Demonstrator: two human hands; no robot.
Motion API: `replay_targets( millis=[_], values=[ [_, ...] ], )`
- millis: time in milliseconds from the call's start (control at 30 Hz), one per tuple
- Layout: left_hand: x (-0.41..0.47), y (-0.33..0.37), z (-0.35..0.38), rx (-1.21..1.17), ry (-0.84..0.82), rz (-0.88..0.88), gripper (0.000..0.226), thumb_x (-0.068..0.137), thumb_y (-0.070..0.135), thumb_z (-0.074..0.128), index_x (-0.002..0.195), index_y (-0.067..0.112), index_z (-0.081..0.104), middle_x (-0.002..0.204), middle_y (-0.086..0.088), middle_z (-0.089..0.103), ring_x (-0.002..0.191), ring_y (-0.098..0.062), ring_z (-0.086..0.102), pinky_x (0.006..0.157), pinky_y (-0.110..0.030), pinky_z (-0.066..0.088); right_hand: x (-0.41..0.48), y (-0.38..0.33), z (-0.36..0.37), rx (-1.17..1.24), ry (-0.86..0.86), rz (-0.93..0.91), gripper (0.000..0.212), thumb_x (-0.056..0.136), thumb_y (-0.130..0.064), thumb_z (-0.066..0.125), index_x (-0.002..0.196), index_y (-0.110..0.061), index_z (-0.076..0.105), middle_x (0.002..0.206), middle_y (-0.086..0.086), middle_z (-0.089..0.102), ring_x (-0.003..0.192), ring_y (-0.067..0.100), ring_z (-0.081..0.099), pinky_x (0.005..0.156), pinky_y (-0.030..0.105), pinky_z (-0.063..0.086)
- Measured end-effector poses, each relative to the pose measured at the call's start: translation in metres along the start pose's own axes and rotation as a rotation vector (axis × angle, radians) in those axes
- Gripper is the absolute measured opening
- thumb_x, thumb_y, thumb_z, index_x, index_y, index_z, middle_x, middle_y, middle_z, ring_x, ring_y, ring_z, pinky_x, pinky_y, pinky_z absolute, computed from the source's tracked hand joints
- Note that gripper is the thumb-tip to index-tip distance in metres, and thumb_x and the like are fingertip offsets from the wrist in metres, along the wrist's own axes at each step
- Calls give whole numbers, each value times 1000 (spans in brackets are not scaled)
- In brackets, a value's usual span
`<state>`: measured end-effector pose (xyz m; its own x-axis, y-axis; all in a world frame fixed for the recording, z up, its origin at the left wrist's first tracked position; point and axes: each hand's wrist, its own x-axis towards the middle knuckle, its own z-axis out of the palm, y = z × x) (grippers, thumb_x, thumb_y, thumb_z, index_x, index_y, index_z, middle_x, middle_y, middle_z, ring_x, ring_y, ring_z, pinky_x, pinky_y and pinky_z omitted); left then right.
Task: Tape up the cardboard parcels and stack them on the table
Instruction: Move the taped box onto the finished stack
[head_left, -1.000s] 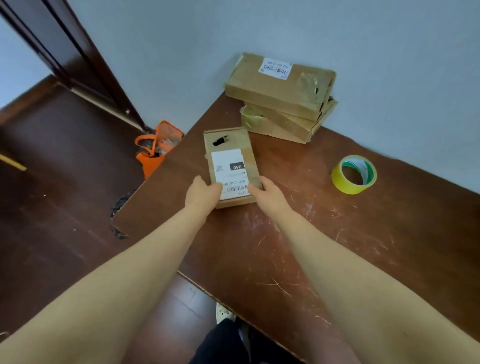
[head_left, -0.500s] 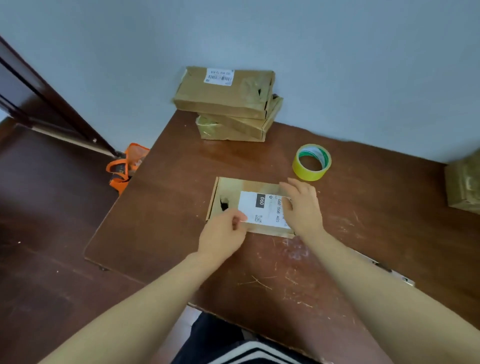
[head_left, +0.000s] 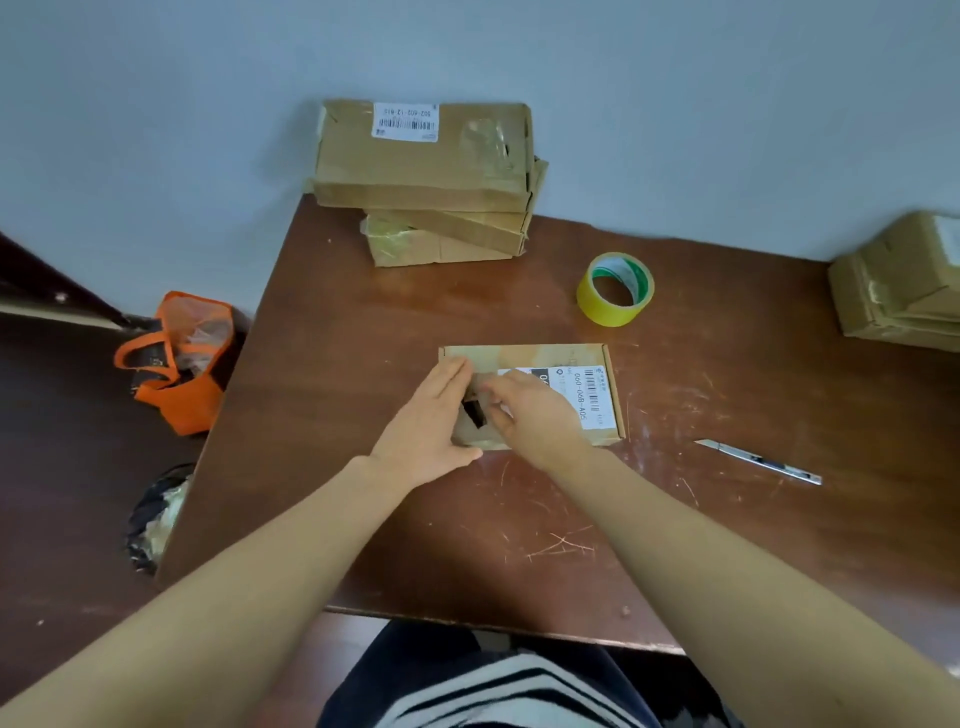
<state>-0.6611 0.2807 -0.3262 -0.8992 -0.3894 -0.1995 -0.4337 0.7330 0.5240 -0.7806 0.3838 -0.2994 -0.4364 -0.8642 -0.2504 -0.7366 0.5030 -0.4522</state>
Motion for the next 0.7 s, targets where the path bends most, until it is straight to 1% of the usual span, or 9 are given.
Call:
replay_targets(
  millis=[100, 267, 333, 367, 400, 433, 533, 633, 700],
  values=[
    [-4, -10, -1, 11, 10, 13, 107, 77, 41, 75, 152, 10, 4, 160, 2, -3, 141, 0, -13, 109, -13, -2, 6, -8, 3, -107, 25, 13, 32, 97, -18, 43, 123, -29, 58, 111, 0, 58, 107, 19, 51, 72, 32, 46],
    [-1, -17, -2, 37, -11, 18, 106, 77, 48, 73, 152, 14, 7, 160, 6, -1, 143, -1, -9, 108, -14, 4, 13, -12, 8, -327, 18, -38, 26, 94, -19, 48, 116, -24, 60, 111, -2, 58, 103, 20, 55, 67, 29, 39],
    [-1, -20, 0, 30, -3, 18, 104, 77, 48, 72, 152, 14, 9, 160, 8, -1, 140, 4, -12, 109, -15, 7, 10, -16, 7, -405, 125, -95, 17, 82, -16, 67, 98, -21, 70, 98, -4, 65, 85, 19, 62, 57, 25, 39],
    [-1, -21, 1, 34, -4, 20, 103, 77, 49, 71, 152, 15, 9, 160, 9, -1, 137, 6, -14, 108, -15, 9, 6, -18, 7, -397, 171, -125, 17, 67, -12, 80, 80, -19, 73, 84, -5, 68, 68, 18, 63, 47, 21, 39],
    [-1, -22, 1, 43, -10, 22, 102, 78, 51, 70, 153, 16, 9, 159, 10, -3, 136, 7, -16, 108, -14, 10, 2, -18, 7, -388, 218, -155, 22, 52, -9, 87, 65, -18, 71, 71, -5, 67, 54, 18, 59, 40, 18, 37],
    [-1, -22, 1, 51, -17, 22, 101, 79, 52, 68, 153, 17, 8, 159, 12, -5, 136, 7, -17, 108, -14, 12, 0, -17, 7, -365, 261, -177, 26, 44, -7, 89, 58, -17, 69, 65, -5, 65, 47, 19, 56, 36, 16, 36],
    [-1, -21, -1, 40, -40, 21, 100, 79, 52, 67, 152, 18, 8, 159, 12, -7, 137, 6, -18, 111, -18, 17, -7, -14, 7, -281, 300, -235, 27, 43, -3, 90, 58, -15, 71, 65, -3, 66, 47, 19, 56, 32, 18, 39],
    [-2, -19, -4, -55, -52, 13, 96, 81, 46, 67, 152, 15, 12, 159, 10, -4, 140, 4, -14, 114, -20, 11, -10, -13, 8, -214, 292, -232, 26, 44, 0, 89, 61, -13, 73, 67, 0, 67, 50, 20, 60, 32, 20, 41],
    [-2, -16, -7, -132, -27, 3, 81, 86, 38, 61, 151, 12, 19, 159, 6, 3, 141, 2, -9, 117, -22, 8, -9, -10, 10, -173, 294, -222, 19, 56, 1, 82, 69, -10, 74, 74, 3, 69, 57, 22, 63, 36, 26, 46]
  ],
)
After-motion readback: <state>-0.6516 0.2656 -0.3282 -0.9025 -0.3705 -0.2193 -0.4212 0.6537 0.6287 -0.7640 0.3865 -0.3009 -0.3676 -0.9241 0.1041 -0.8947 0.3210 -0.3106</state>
